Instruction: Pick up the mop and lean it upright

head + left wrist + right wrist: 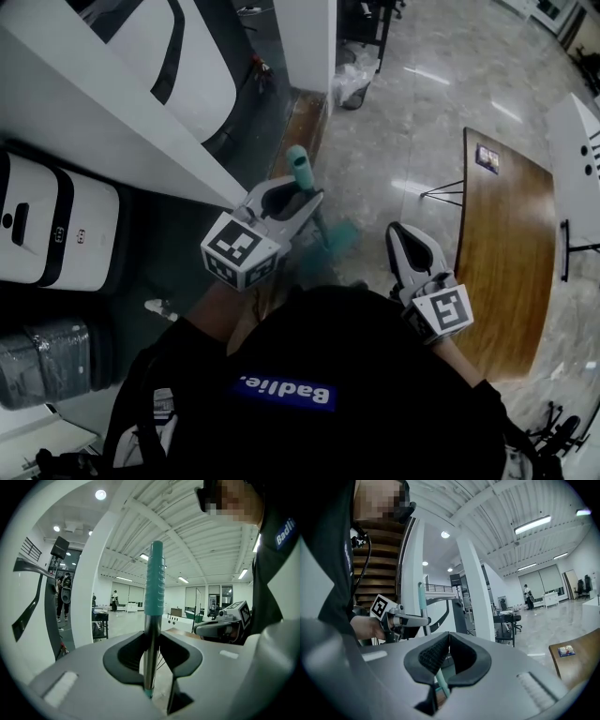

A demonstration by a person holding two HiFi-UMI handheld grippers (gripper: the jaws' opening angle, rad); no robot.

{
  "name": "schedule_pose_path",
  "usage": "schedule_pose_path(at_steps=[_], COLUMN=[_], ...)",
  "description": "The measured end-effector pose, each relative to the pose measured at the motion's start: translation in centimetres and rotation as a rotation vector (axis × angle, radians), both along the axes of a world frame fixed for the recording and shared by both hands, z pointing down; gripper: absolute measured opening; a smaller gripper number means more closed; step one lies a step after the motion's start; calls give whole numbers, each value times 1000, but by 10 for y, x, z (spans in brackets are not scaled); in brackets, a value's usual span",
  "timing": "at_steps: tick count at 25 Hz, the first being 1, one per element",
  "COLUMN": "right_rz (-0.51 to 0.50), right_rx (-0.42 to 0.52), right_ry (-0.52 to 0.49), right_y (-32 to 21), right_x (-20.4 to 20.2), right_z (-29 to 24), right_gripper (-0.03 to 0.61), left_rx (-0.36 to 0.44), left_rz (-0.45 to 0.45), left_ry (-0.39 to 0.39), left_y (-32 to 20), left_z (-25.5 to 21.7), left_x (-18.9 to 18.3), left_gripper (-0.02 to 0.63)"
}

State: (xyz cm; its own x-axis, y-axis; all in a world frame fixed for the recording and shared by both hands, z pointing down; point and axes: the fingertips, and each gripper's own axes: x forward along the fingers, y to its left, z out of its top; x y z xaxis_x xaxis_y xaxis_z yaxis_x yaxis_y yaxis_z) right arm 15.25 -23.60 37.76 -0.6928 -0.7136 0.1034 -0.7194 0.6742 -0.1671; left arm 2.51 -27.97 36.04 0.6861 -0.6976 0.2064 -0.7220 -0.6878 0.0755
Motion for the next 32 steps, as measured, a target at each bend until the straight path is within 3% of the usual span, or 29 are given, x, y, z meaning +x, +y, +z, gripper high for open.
schedule_pose_path(at_steps=[9, 32], right_rz=[-89, -272], right_rx=[0, -4], right_ry=[9, -6], right_y=[-1, -15], right_x=[-27, -56], right_z=[0, 0], right_gripper=[9, 14], left_rx=[62, 19], left_rz=[-8, -224], left_ry=[7, -4], left_y=[18, 32], left_z=[-33, -37], left_x=[-11, -52], left_gripper=[120, 121])
